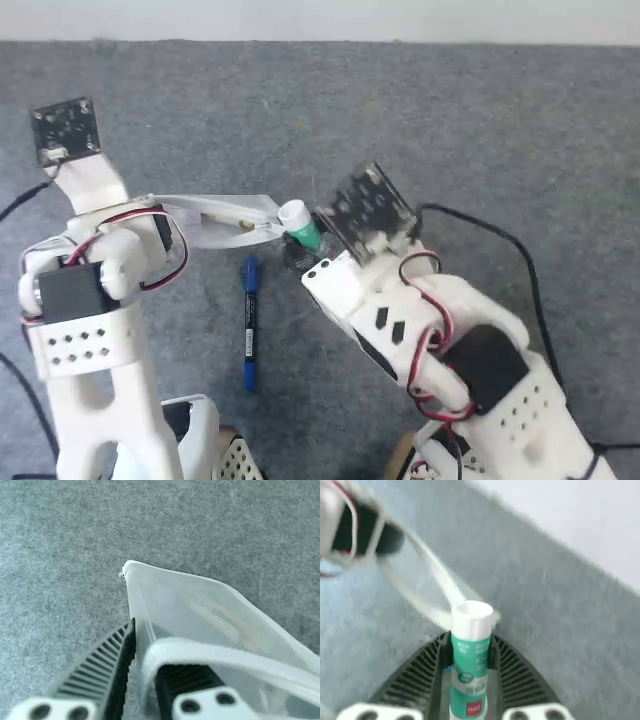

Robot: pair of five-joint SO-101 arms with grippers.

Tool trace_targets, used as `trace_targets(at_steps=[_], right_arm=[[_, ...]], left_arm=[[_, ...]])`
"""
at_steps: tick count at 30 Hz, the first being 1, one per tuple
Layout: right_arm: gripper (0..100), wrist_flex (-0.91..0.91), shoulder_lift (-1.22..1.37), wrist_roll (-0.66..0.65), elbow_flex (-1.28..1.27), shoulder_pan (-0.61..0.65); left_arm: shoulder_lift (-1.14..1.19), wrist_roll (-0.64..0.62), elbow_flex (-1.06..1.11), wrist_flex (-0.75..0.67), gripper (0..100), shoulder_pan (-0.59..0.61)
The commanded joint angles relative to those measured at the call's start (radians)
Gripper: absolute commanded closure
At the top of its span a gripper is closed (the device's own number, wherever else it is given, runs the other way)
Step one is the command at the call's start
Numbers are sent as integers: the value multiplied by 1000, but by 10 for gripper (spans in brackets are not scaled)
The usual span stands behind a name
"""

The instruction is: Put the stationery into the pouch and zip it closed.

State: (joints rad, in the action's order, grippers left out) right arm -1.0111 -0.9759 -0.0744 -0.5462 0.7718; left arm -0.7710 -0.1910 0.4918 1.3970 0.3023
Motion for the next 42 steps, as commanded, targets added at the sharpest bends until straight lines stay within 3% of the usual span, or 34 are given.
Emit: trace_targets(at_steps=[1, 6, 17, 27, 33, 37, 42], right_arm=[[991, 203, -104, 3, -120, 13], [991, 377, -171, 2, -250, 13], [991, 530, -180, 3, -298, 13], [991, 1069, -180, 3, -494, 13], [991, 1237, -160, 3, -557, 31], [991, 1331, -53, 3, -560, 64], [991, 1603, 171, 3, -559, 68]], left_arm=[[-44, 8, -15, -44, 990, -2], [-44, 8, -15, -44, 990, -2], [-43, 8, -15, -44, 990, -2], [-43, 8, -15, -44, 990, -2], [-41, 8, -15, -44, 990, -3], [-41, 8, -15, -44, 990, -3], [-43, 9, -15, -43, 990, -2]])
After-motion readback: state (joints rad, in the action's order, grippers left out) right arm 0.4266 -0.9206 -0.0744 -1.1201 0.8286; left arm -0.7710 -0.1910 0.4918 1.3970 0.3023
